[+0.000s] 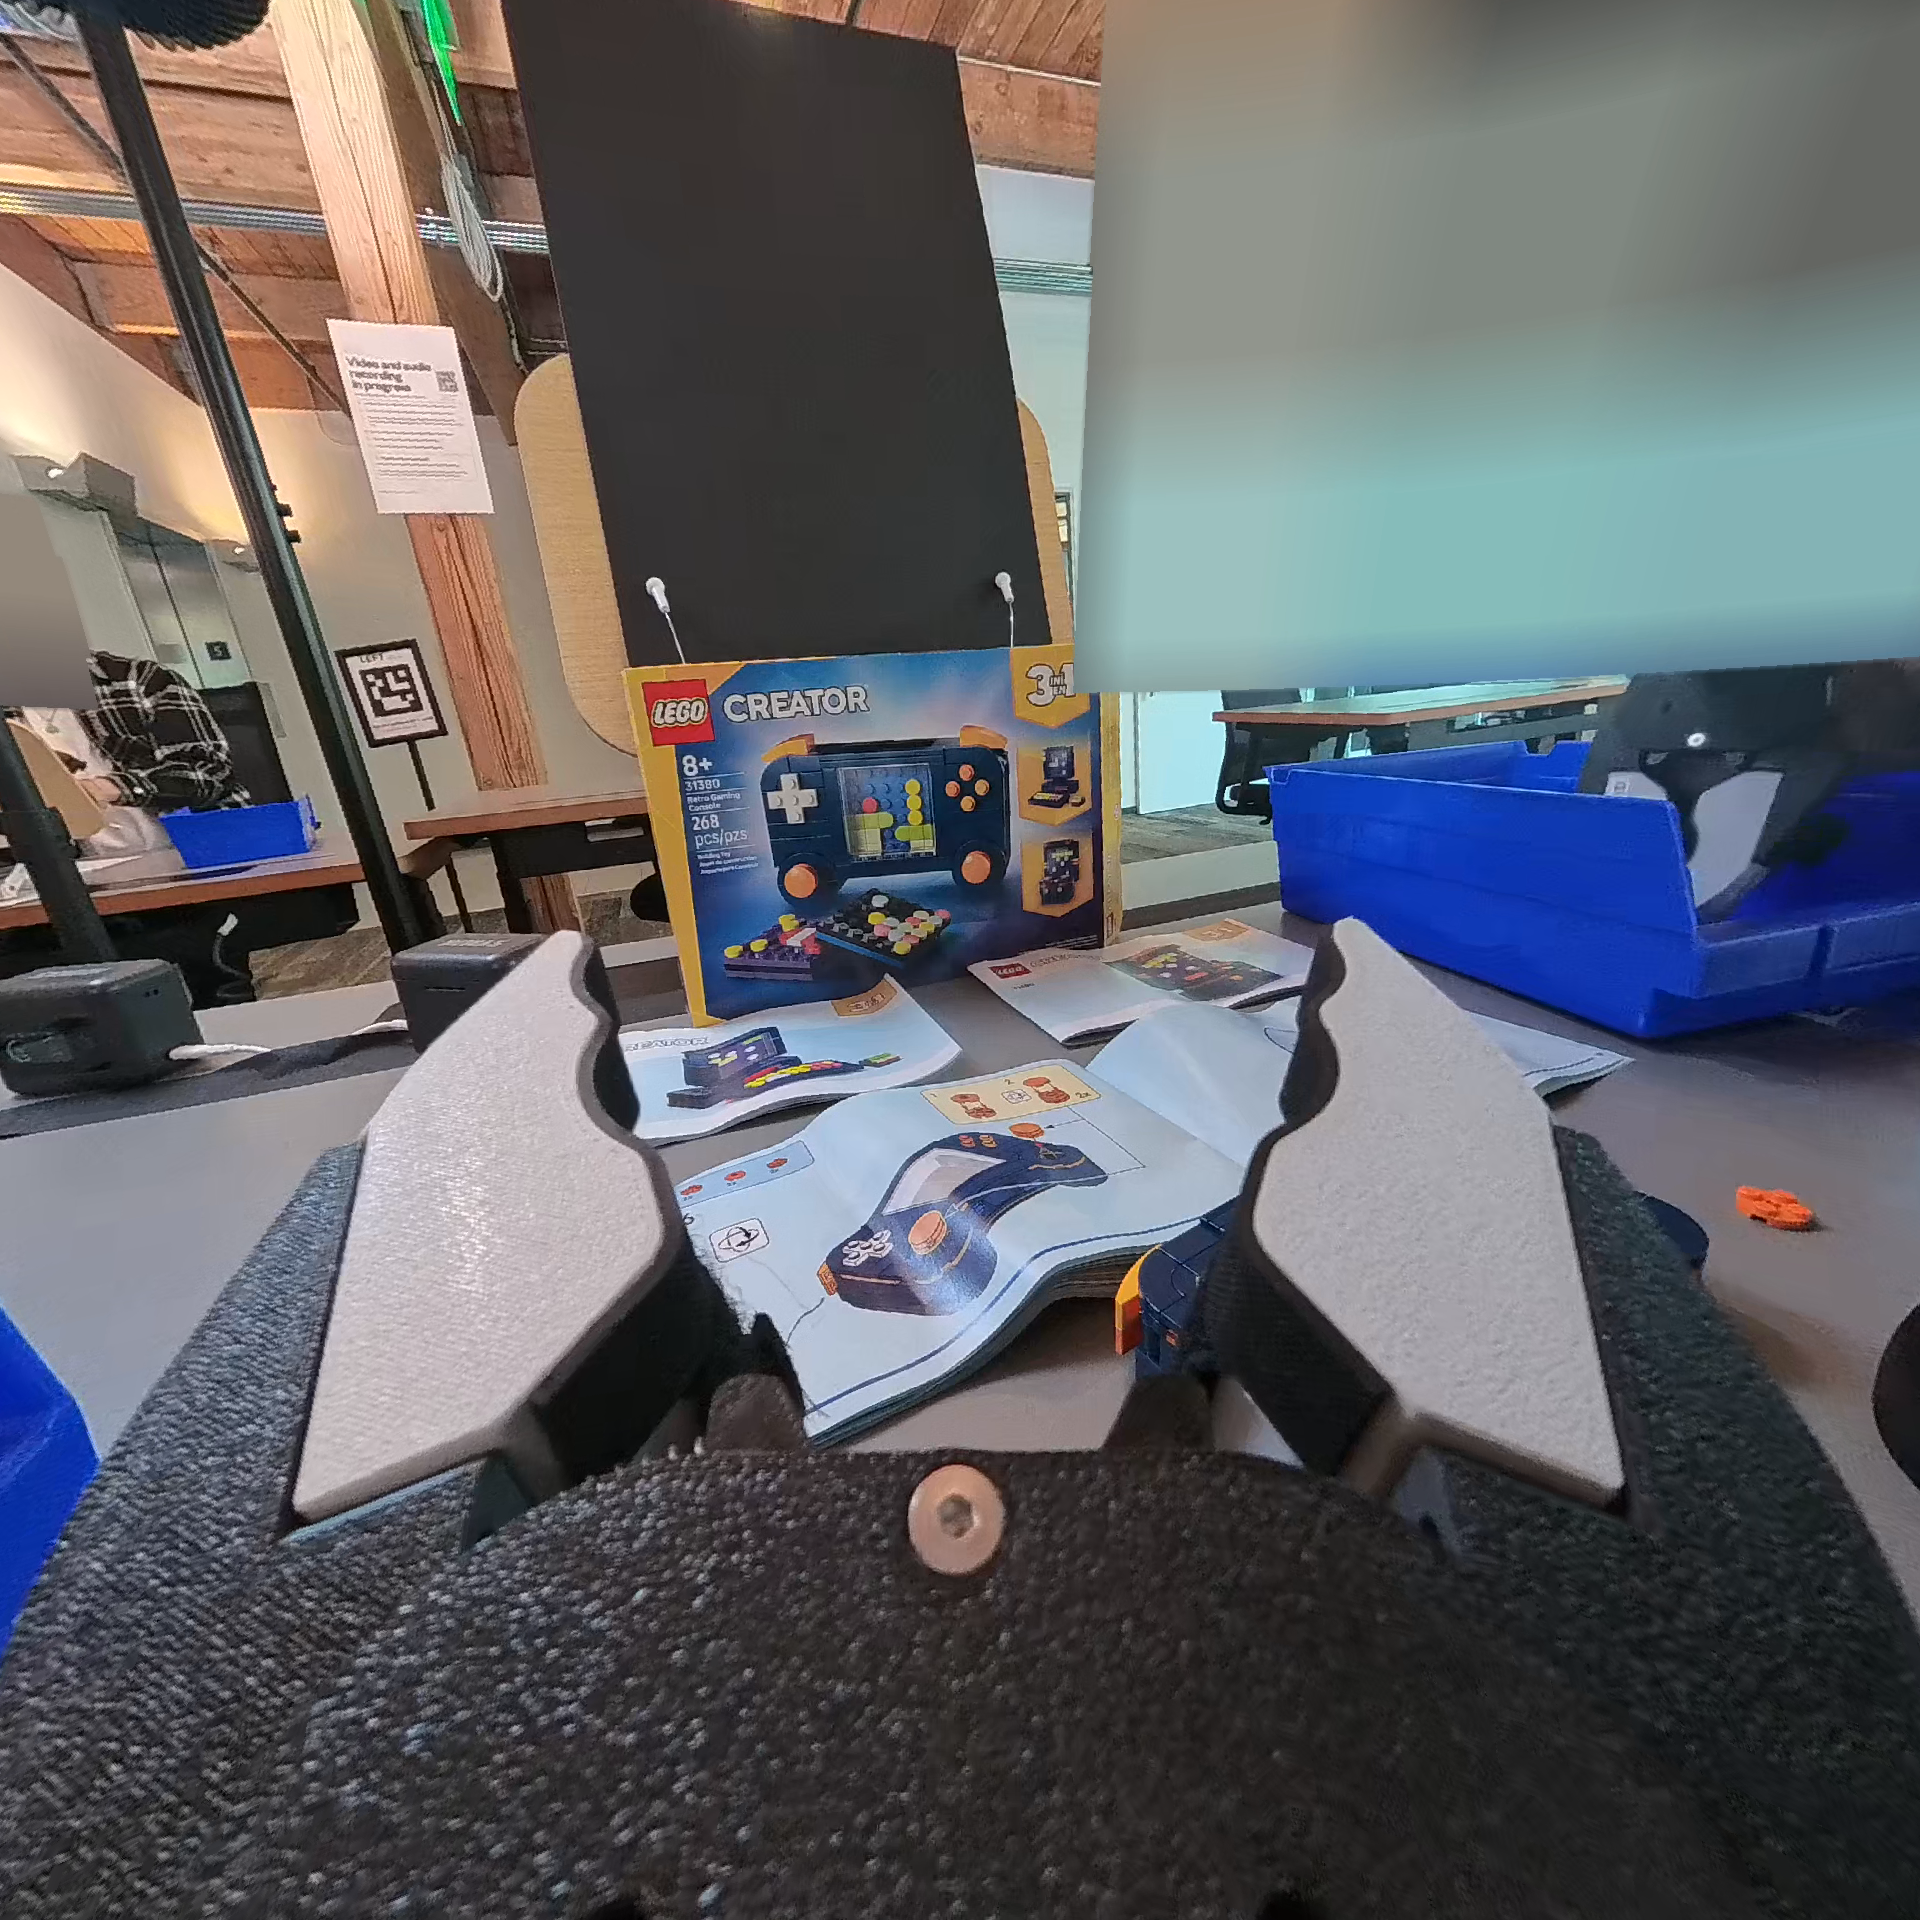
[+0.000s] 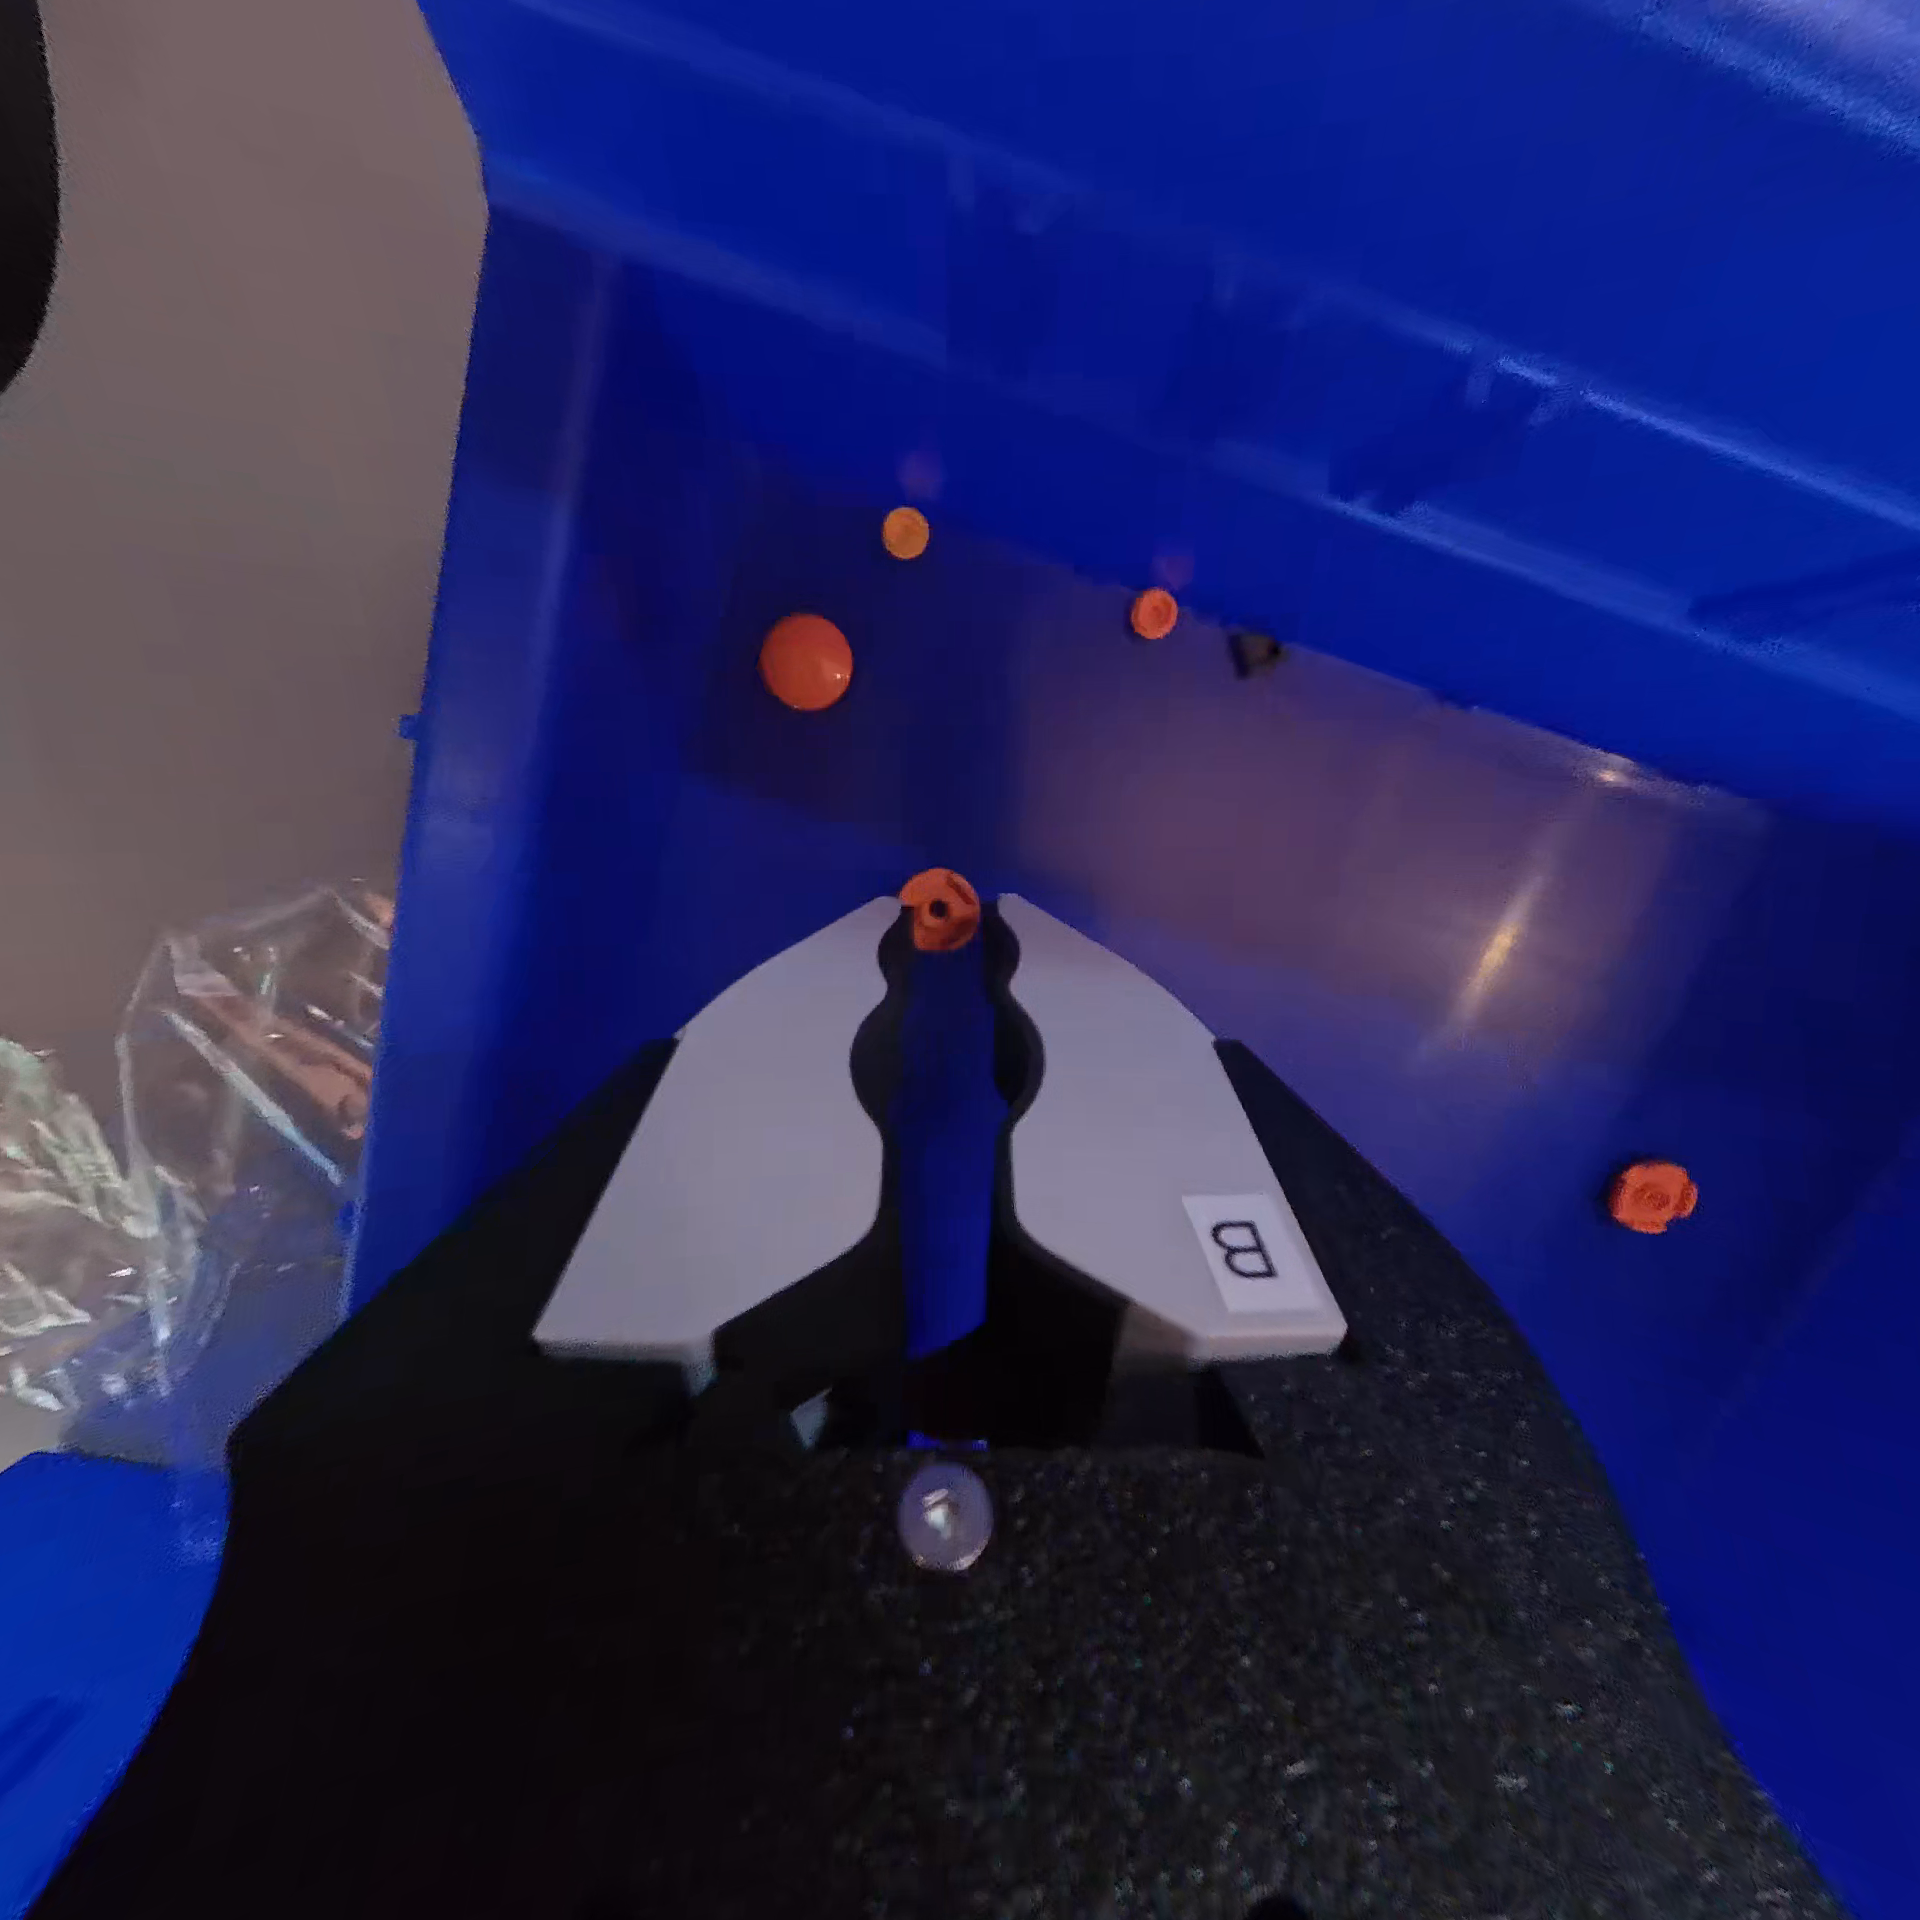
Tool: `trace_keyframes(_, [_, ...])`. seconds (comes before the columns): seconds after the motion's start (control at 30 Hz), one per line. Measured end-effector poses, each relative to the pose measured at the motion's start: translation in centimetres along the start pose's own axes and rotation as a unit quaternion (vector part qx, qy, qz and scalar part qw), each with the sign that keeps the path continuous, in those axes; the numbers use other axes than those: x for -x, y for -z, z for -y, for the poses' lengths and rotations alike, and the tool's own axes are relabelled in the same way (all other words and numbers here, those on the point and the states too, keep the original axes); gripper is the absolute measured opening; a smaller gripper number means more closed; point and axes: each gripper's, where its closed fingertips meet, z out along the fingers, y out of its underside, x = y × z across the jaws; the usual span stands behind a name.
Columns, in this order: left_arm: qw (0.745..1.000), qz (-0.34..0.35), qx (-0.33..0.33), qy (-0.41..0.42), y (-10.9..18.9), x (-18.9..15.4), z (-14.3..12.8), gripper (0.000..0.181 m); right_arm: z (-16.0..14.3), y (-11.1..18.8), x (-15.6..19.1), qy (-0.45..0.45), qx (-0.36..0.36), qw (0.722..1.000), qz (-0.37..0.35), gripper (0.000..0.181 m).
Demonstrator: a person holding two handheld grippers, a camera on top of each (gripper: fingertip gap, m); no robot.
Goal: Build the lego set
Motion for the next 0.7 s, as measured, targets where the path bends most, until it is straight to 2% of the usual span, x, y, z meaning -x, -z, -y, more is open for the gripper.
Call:
trace_keyframes(0.13, [1.0,-0.001,0.001,0.0,0.0,0.0,0.0,0.123,-0.4,0.5,0.4,-0.011,0.019,1.0,0.007,0.017])
trace_keyframes(0.27, [1.0,-0.002,0.002,0.0,0.0,0.0,-0.1,0.122,-0.2,-0.5,0.5,-0.027,0.027,0.999,0.006,0.03])
trace_keyframes(0.3, [1.0,-0.002,0.002,0.0,0.0,-0.1,-0.1,0.122,-0.3,-0.8,0.4,-0.024,0.032,0.999,-0.001,0.027])
trace_keyframes(0.33, [1.0,-0.002,0.002,0.0,0.0,-0.1,-0.1,0.122,-0.2,-0.7,0.1,-0.015,0.03,0.999,-0.015,0.015])
trace_keyframes(0.43, [1.0,-0.004,0.001,-0.001,0.0,-0.1,0.0,0.122,-0.7,0.0,0.1,-0.012,0.053,0.998,-0.037,0.015])
trace_keyframes(0.53, [1.0,-0.007,-0.002,-0.001,0.0,-0.2,0.1,0.122,2.0,3.3,0.5,-0.055,-0.006,0.994,-0.091,0.015])
trace_keyframes(0.6, [1.0,-0.008,-0.005,0.0,0.0,-0.2,0.2,0.122,5.8,5.4,3.2,-0.08,-0.076,0.99,-0.083,0.015])
trace_keyframes(0.67, [1.0,-0.008,-0.01,0.003,0.1,-0.3,0.3,0.122,8.9,5.1,6.8,-0.095,-0.111,0.988,-0.058,0.015])
trace_keyframes(0.7, [1.0,-0.01,-0.012,0.005,0.1,-0.3,0.4,0.122,9.3,3.7,8.3,-0.107,-0.092,0.989,-0.05,0.015])
